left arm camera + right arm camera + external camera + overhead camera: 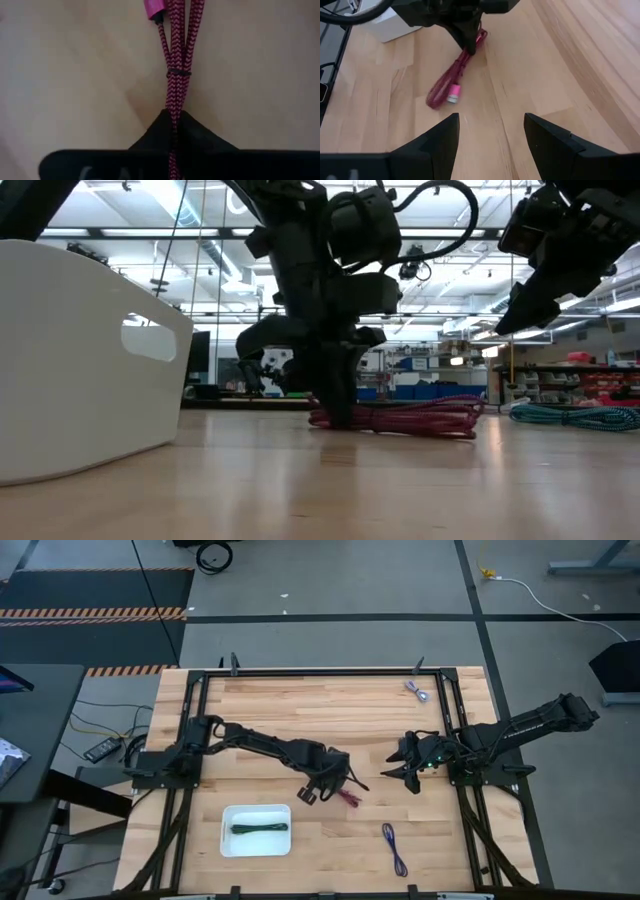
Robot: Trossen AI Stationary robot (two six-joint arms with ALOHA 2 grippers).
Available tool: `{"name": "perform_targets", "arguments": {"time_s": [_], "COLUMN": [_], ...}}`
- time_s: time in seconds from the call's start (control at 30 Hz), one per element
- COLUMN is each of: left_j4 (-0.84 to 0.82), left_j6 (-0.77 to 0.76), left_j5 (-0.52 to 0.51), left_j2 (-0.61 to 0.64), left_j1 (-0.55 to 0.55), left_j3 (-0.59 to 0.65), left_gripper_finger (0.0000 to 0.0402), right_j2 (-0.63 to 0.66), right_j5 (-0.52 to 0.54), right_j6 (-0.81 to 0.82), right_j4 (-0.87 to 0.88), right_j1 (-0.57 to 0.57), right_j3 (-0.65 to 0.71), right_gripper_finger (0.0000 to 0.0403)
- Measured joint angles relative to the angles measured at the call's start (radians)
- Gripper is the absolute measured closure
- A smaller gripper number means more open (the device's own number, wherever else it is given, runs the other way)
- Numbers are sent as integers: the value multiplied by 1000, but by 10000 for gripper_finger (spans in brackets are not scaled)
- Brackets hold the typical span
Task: Pick and place USB-C Cables
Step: Put the pink charger cable into the white bin
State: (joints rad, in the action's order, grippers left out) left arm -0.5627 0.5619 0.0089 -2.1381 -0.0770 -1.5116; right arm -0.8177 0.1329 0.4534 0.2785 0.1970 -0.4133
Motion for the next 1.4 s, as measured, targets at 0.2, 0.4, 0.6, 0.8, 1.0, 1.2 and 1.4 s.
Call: {"name": "perform_targets", "arguments": {"time_s": [0.2,0.4,0.6,0.8,1.0,1.2,1.4], "left_j4": [-173,-458,-637,-758,-866,-994,-997], "left_j6": [-27,-156,-315,-573,-844,-1134,-1325], "left_j5": [-148,-171,-177,-179,-206,-273,-322], "left_j2": [1,3,5,6,21,80,173], "left_j1": [-20,-61,-118,-178,-273,-393,-540], "left_j3": [-117,-300,-442,-496,-497,-497,-478], "left_gripper_finger": [379,383,382,382,383,383,383], "right_j2": [0,0,0,0,0,0,0], "right_j5": [0,0,0,9,30,23,-3], "right_j6": [0,0,0,-1,-3,25,26], "right_j4": [1,9,12,9,7,1,0], "right_j1": [0,0,0,0,0,1,38], "right_j3": [0,0,0,0,0,0,0], "right_gripper_finger": [173,173,173,173,173,173,173]}}
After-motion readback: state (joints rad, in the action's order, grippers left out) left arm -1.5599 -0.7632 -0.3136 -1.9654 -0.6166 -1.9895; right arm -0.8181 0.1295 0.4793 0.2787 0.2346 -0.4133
